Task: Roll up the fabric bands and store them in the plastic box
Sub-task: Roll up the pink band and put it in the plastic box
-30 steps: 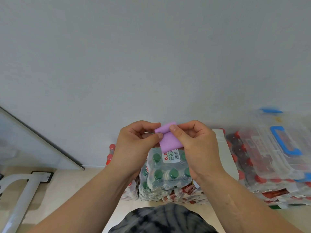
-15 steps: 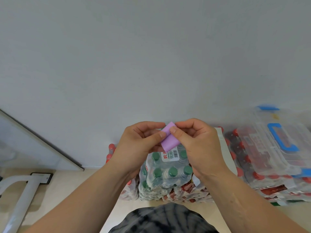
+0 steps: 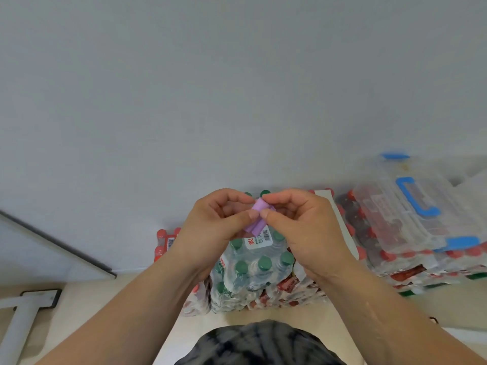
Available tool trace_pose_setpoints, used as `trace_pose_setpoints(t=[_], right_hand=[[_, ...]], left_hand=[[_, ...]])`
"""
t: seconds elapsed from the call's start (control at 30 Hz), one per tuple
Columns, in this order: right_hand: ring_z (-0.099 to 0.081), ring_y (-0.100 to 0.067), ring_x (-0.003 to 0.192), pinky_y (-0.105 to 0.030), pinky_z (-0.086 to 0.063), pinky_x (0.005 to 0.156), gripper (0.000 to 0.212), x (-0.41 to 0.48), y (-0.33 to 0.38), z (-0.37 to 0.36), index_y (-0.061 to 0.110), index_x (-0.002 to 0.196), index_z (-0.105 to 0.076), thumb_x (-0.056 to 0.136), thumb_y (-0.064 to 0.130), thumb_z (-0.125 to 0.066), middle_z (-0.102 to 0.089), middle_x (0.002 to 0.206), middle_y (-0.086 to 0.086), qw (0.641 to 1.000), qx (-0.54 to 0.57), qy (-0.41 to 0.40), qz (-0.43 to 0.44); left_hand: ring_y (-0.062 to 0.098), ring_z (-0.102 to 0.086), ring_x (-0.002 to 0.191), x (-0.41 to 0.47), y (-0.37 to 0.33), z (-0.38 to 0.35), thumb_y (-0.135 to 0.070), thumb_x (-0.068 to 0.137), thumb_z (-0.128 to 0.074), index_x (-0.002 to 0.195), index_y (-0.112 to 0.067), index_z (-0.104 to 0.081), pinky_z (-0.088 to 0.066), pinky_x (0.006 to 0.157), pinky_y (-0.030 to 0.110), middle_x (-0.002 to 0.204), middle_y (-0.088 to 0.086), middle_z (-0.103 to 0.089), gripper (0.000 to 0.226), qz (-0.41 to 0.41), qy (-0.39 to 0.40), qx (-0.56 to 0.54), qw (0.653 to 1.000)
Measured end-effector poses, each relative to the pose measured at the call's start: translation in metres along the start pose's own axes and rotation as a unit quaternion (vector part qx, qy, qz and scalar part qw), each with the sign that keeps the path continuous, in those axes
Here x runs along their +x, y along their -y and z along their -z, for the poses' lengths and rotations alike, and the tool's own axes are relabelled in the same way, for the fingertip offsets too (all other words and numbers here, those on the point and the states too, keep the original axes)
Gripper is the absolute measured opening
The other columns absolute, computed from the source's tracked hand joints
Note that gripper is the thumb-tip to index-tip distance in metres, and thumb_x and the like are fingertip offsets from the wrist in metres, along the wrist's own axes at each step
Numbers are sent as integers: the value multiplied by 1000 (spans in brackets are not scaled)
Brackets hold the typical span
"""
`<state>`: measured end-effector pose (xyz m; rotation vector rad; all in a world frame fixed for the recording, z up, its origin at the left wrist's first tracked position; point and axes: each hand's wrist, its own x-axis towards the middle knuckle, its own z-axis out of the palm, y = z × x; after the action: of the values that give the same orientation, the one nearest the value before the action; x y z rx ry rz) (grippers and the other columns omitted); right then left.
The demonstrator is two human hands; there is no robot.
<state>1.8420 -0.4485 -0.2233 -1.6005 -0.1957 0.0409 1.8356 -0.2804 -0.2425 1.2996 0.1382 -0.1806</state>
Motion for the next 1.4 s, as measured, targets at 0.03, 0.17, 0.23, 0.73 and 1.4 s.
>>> trace_pose_setpoints(t=[0.03,0.17,0.23,0.73,1.4], right_hand=[[-76,-4,74,-13,-57,72,33,-1,-2,1,41,89,-80,85,8,-75,-80,80,7,1000,-5,2,-2],[-78,-15,81,-23,-60,74,25,-6,-14,10,28,97,-77,78,12,-83,-80,91,1,997,-8,-66,-43],[-78,-18,81,-26,-61,73,31,-12,-17,13,25,101,-74,74,18,-88,-80,89,-2,994,-4,-92,-65],[-77,-15,79,-24,-60,65,30,-35,-21,76,25,103,-70,83,6,-83,-79,89,0,985,-58,-128,-98],[-56,13,107,-6,-44,81,39,-36,-50,346,48,107,-65,73,62,-78,-65,108,34,964,-262,6,-36]], left_hand=[[29,-75,83,1,2,0,2,88,-71,109,-5,-72,-63,79,39,95,19,-78,22,12,16,4,1000],[25,-76,87,6,10,-2,-1,89,-72,116,-7,-73,-61,79,32,99,15,-79,28,16,65,11,998],[24,-77,90,7,15,-7,-4,88,-75,114,-10,-75,-59,76,25,99,12,-80,26,20,73,3,997],[24,-74,89,14,42,-78,-13,80,-85,102,-26,-80,-61,80,28,94,8,-78,26,4,108,81,991],[12,-73,86,41,103,-298,-1,89,-73,108,-23,-79,-54,73,17,95,4,-80,30,61,60,173,981]])
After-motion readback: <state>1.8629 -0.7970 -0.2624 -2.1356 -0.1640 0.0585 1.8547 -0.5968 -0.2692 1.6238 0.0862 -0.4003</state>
